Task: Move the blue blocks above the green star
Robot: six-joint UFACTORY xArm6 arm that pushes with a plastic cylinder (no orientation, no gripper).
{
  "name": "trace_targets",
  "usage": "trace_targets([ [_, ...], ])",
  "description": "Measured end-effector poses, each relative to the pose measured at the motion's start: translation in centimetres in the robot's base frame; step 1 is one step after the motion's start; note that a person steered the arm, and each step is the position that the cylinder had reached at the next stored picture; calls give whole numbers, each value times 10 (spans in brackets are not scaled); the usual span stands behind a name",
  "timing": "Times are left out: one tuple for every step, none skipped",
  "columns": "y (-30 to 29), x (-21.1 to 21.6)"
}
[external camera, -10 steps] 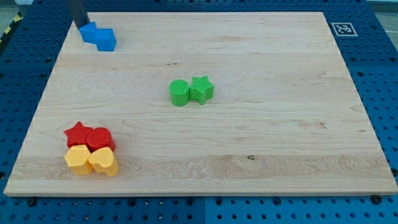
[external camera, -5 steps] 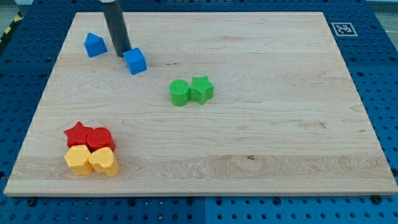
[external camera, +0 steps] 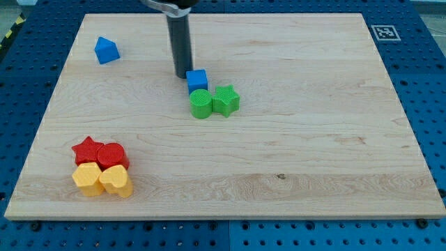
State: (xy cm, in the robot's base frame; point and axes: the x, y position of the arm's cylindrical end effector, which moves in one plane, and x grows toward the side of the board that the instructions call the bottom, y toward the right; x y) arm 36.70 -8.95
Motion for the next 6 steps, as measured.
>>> trace_targets([
  [-32,0],
  [-29,7],
  [-14,28],
  [15,41],
  [45,41],
  [52,41],
])
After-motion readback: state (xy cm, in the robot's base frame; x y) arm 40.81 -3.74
